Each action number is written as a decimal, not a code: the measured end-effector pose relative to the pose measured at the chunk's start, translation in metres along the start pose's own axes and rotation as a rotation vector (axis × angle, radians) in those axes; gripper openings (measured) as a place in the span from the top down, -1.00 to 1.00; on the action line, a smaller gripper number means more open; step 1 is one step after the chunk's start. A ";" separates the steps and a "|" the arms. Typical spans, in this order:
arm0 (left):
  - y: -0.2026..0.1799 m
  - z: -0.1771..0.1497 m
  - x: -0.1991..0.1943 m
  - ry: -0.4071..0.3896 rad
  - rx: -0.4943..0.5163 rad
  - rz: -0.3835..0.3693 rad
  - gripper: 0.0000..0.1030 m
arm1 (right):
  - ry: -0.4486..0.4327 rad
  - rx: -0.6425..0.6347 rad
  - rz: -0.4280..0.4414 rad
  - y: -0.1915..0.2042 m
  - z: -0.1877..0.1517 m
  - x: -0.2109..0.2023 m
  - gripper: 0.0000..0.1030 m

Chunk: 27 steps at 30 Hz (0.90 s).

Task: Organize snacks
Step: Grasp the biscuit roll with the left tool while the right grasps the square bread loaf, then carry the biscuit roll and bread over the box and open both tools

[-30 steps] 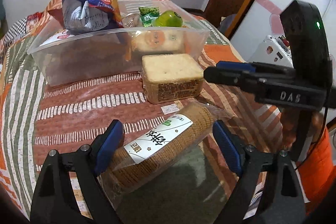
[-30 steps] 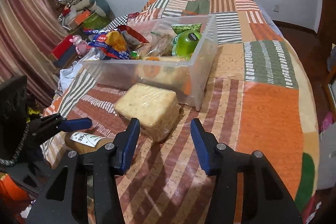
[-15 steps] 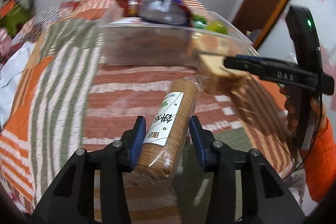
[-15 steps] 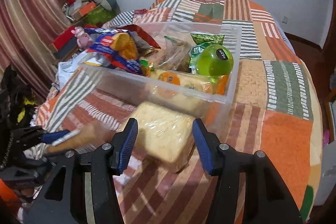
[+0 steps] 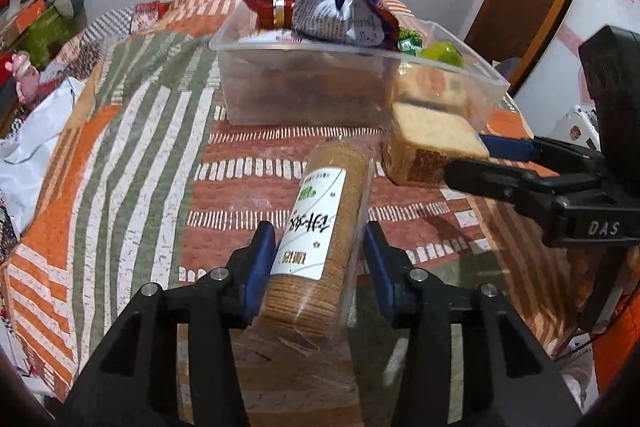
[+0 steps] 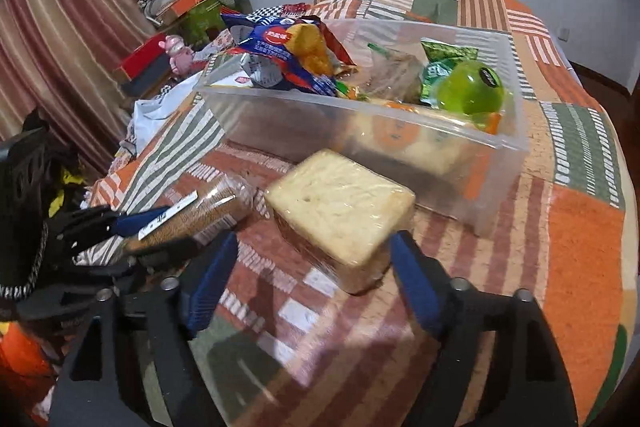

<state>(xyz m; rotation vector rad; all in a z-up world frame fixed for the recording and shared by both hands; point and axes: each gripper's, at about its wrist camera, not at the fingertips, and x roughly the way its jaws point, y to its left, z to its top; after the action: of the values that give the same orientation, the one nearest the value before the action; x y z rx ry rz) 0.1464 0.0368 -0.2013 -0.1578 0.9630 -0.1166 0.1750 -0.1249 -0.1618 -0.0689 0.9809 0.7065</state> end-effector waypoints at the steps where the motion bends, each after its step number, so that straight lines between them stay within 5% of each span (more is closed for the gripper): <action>1: 0.004 -0.001 0.003 0.016 -0.014 -0.014 0.08 | 0.001 0.004 -0.010 0.000 0.002 0.003 -0.56; 11: 0.005 -0.002 0.009 -0.018 0.006 -0.022 0.09 | 0.010 0.068 -0.104 0.004 0.019 0.030 -0.78; 18: -0.001 0.000 0.004 -0.048 0.038 -0.022 0.32 | -0.006 0.047 -0.086 0.001 0.015 0.023 -0.55; 27: -0.002 0.006 -0.017 -0.104 0.041 -0.023 0.35 | -0.042 0.056 -0.087 -0.004 0.004 0.001 -0.53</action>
<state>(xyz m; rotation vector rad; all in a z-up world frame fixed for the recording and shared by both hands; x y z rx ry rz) 0.1418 0.0379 -0.1834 -0.1363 0.8549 -0.1477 0.1807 -0.1261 -0.1615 -0.0468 0.9512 0.5984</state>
